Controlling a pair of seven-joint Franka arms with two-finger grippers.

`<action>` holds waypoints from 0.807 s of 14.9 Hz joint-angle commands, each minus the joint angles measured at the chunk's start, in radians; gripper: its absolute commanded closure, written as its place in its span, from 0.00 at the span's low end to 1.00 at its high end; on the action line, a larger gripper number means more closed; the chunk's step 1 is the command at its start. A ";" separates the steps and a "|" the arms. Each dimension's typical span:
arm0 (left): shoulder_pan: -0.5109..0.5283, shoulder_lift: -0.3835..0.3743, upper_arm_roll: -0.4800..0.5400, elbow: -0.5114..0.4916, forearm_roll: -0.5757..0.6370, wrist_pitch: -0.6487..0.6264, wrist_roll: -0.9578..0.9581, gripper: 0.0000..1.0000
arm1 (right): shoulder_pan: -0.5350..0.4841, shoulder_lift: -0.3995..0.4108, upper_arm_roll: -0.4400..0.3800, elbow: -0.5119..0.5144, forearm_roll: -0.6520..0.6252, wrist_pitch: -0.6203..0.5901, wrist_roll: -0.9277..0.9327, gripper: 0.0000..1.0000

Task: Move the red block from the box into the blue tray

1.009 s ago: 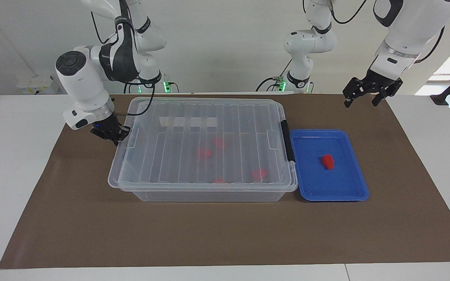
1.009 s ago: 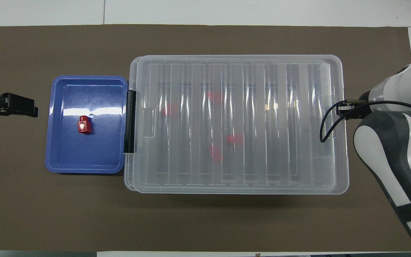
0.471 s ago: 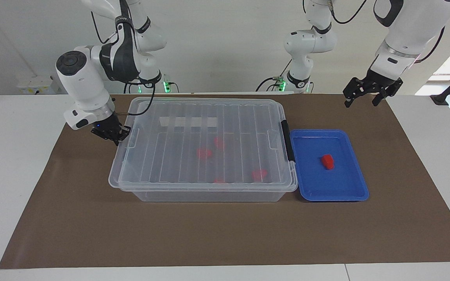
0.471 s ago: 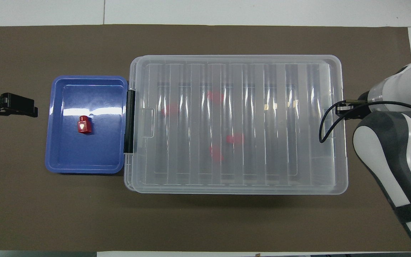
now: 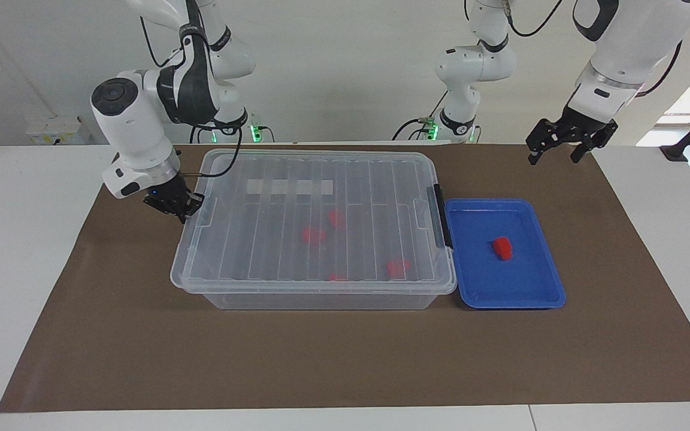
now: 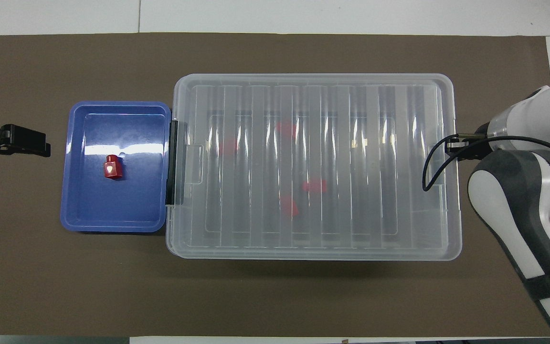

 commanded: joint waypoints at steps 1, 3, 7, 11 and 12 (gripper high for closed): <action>0.002 -0.022 0.002 -0.023 -0.005 -0.003 -0.009 0.00 | -0.014 0.012 0.012 0.081 0.014 -0.103 0.009 1.00; 0.002 -0.022 0.002 -0.023 -0.005 -0.003 -0.009 0.00 | -0.020 0.023 0.009 0.189 0.007 -0.213 0.006 1.00; 0.002 -0.022 0.002 -0.023 -0.005 -0.003 -0.009 0.00 | -0.043 0.000 -0.046 0.276 0.004 -0.385 -0.051 1.00; 0.002 -0.022 0.000 -0.023 -0.005 -0.003 -0.009 0.00 | -0.055 -0.039 -0.072 0.279 0.014 -0.450 -0.055 0.00; 0.002 -0.022 0.002 -0.023 -0.005 -0.003 -0.009 0.00 | -0.055 -0.039 -0.071 0.281 0.014 -0.444 -0.052 0.00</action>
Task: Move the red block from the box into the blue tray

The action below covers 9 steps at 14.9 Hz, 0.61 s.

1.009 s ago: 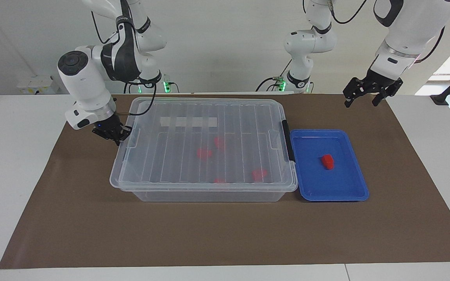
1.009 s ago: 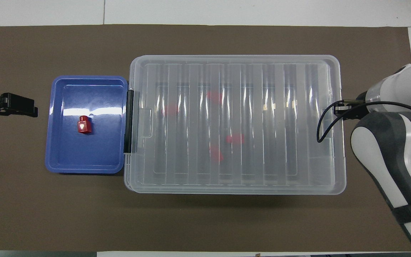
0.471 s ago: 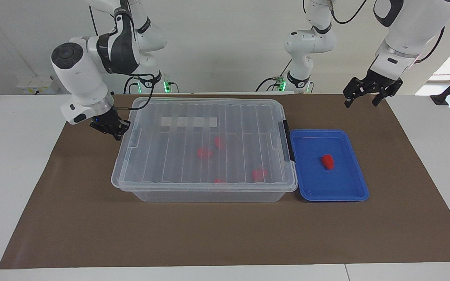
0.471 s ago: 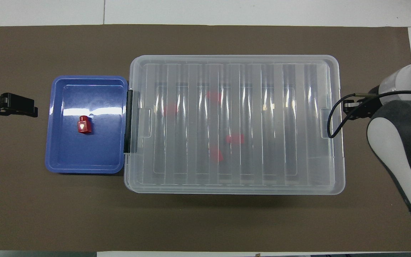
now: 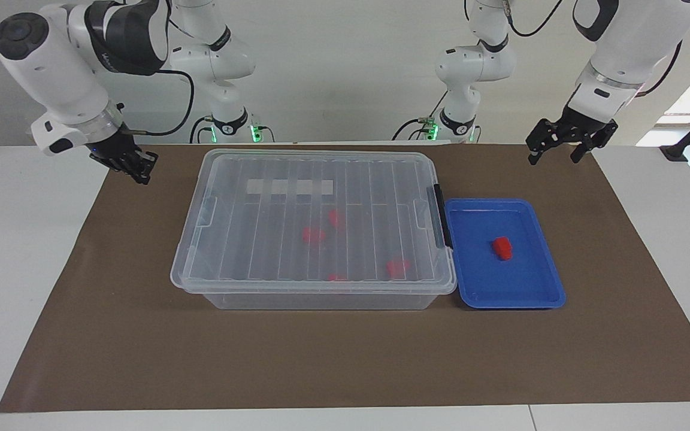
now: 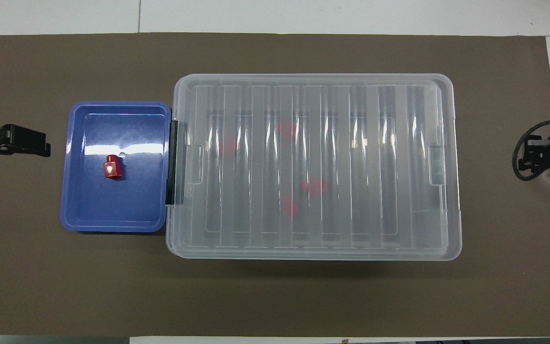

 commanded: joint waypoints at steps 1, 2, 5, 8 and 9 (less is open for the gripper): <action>0.002 -0.022 0.002 -0.023 -0.005 -0.003 -0.009 0.00 | -0.002 -0.013 0.008 0.006 0.014 -0.011 -0.003 0.00; 0.002 -0.022 0.002 -0.023 -0.005 -0.003 -0.009 0.00 | -0.002 -0.007 0.011 0.018 0.014 -0.009 -0.003 0.00; 0.002 -0.022 0.002 -0.023 -0.005 -0.003 -0.009 0.00 | 0.012 -0.010 0.019 0.044 0.014 -0.009 -0.001 0.00; 0.002 -0.022 0.002 -0.023 -0.005 -0.003 -0.009 0.00 | 0.014 -0.027 0.022 0.035 0.015 -0.009 0.002 0.00; 0.002 -0.022 0.002 -0.023 -0.005 -0.003 -0.009 0.00 | 0.014 -0.025 0.022 0.035 0.017 -0.009 0.002 0.00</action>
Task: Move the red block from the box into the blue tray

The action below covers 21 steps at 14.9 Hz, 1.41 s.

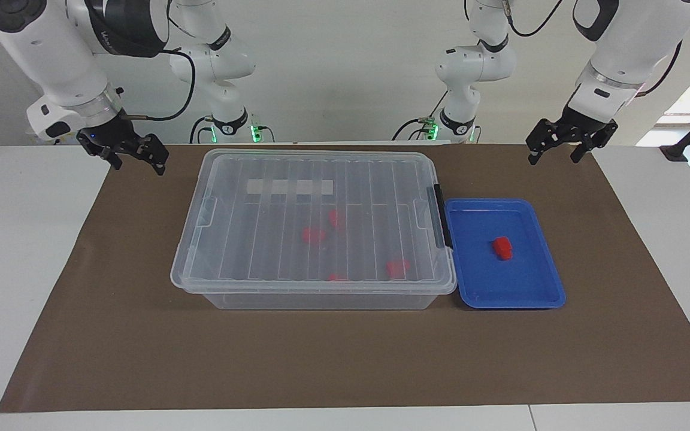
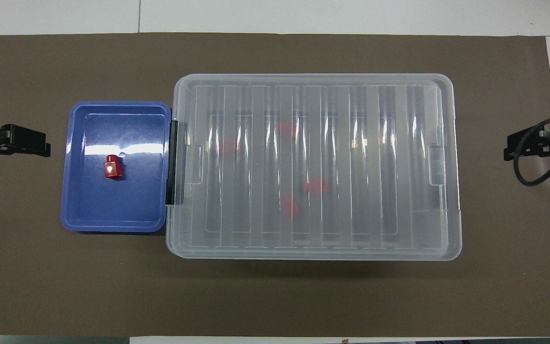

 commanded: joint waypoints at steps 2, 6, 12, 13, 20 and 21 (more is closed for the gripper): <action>0.002 -0.022 0.002 -0.023 -0.005 -0.002 -0.009 0.00 | -0.007 -0.018 0.004 -0.003 0.015 -0.011 0.001 0.00; 0.002 -0.022 0.002 -0.023 -0.005 -0.003 -0.009 0.00 | -0.007 -0.018 0.004 -0.003 0.014 -0.002 0.007 0.00; 0.002 -0.022 0.002 -0.023 -0.005 -0.003 -0.009 0.00 | -0.005 -0.018 0.006 -0.003 0.014 0.010 0.020 0.00; 0.002 -0.022 0.000 -0.023 -0.005 -0.003 -0.009 0.00 | -0.002 -0.018 0.006 -0.003 0.014 0.010 0.020 0.00; 0.002 -0.022 0.002 -0.023 -0.005 -0.003 -0.009 0.00 | 0.005 -0.019 0.006 -0.003 0.014 0.010 0.024 0.00; 0.002 -0.022 0.002 -0.023 -0.005 -0.003 -0.009 0.00 | 0.005 -0.019 0.006 -0.003 0.014 0.010 0.024 0.00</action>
